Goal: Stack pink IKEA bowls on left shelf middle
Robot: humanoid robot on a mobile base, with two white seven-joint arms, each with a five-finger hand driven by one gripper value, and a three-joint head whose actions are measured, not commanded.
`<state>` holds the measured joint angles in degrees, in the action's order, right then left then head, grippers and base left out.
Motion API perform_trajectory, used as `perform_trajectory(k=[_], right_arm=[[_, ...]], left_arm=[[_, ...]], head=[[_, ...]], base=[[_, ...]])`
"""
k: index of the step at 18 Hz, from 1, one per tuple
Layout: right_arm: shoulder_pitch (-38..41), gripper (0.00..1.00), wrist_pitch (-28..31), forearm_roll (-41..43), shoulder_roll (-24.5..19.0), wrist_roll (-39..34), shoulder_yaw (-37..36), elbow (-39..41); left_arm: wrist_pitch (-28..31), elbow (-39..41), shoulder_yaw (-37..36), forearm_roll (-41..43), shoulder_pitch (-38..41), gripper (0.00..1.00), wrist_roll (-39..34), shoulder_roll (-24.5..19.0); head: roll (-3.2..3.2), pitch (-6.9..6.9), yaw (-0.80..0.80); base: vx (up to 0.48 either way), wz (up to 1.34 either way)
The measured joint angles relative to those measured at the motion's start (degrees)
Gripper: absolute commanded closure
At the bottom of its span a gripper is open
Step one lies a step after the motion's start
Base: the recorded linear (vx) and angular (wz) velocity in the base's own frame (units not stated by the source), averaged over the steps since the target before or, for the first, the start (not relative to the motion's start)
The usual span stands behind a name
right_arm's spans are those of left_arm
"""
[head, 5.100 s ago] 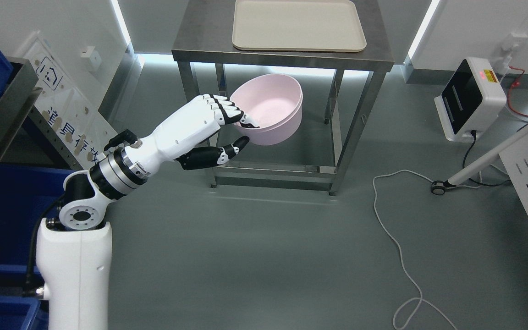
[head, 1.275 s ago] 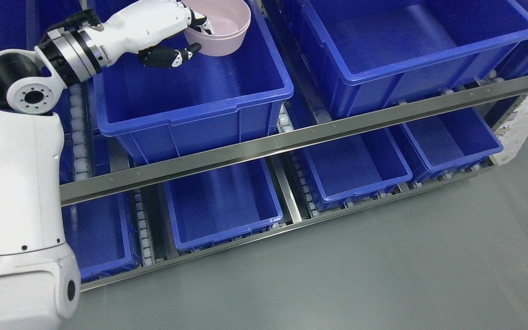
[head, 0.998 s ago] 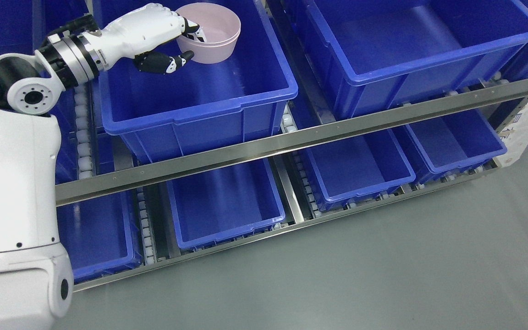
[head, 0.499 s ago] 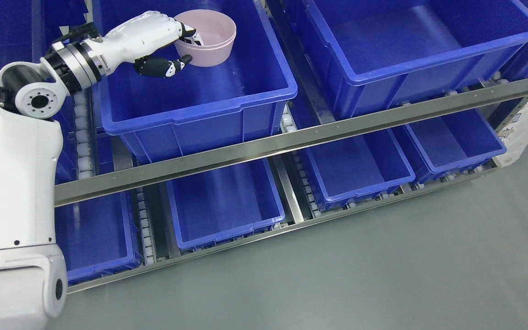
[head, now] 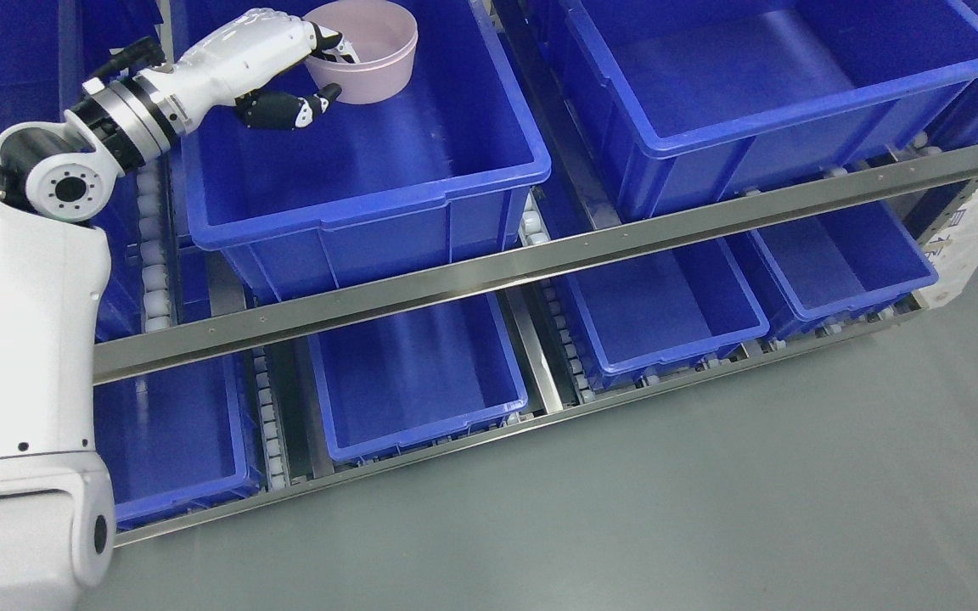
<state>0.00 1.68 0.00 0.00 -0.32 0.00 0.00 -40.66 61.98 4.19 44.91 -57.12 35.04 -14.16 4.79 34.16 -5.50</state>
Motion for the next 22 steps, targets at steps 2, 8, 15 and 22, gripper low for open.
perform_trajectory(k=[2,8,15,22], right_arm=[[0.00,0.00,0.09,0.00,0.00,0.00,0.00,0.00],[0.00,0.00,0.26,0.00,0.00,0.00,0.00,0.00],[0.00,0.00,0.28,0.00,0.00,0.00,0.00,0.00],[0.00,0.00,0.30,0.00,0.00,0.00,0.00,0.00]], left_arm=[[0.29,-0.32,0.15,-0.02,-0.03,0.00,-0.06,-0.05],[3.00,-0.86,0.55,-0.88,-1.17,0.00,-0.79,0.93],[11.08,-0.75,-0.71,-13.90,-4.71,0.01,-6.28,7.28],[26.87,1.78,-15.22,-37.67,-3.05,0.00,-21.73,10.84]], head=[[0.00,0.00,0.00],[0.00,0.00,0.00],[0.00,0.00,0.00],[0.00,-0.01,0.00]], base=[[0.000,0.00],[0.000,0.00],[0.000,0.00],[0.000,0.00]])
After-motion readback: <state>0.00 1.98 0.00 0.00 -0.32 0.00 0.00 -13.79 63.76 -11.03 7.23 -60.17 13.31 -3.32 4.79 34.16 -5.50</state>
